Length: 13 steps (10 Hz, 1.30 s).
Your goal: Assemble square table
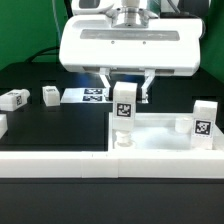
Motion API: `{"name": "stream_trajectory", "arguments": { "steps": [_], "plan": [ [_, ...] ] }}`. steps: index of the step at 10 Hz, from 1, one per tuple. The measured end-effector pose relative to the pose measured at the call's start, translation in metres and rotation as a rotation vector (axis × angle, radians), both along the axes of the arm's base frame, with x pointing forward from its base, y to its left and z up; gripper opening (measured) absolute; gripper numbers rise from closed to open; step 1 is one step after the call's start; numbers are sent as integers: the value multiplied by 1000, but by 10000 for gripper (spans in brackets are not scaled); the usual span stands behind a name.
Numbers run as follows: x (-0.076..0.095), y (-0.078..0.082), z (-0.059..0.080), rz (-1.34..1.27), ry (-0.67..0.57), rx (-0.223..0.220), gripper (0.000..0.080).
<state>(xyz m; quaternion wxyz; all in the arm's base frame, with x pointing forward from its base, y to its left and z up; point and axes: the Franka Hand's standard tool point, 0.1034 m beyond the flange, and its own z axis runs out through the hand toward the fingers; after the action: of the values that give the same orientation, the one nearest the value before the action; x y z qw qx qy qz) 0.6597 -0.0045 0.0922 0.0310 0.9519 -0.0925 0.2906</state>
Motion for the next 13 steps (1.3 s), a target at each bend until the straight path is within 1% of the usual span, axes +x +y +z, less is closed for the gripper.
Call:
{"name": "stream_trajectory", "arguments": {
  "steps": [1,4,6,8,11,12,13],
  "plan": [
    [4,1,-3,2,-2,-2,288],
    [3,0,-12,3,4,-9,288],
    [2,0,-12,7,-27,-21,288],
    [-2,2,-12,13,-76,-43,288],
    [-1,2,-12,12,-71,-43,288],
    [-2,2,-14,12,-67,-42,382],
    [-2,2,-14,12,-67,-43,382]
  ]
}}
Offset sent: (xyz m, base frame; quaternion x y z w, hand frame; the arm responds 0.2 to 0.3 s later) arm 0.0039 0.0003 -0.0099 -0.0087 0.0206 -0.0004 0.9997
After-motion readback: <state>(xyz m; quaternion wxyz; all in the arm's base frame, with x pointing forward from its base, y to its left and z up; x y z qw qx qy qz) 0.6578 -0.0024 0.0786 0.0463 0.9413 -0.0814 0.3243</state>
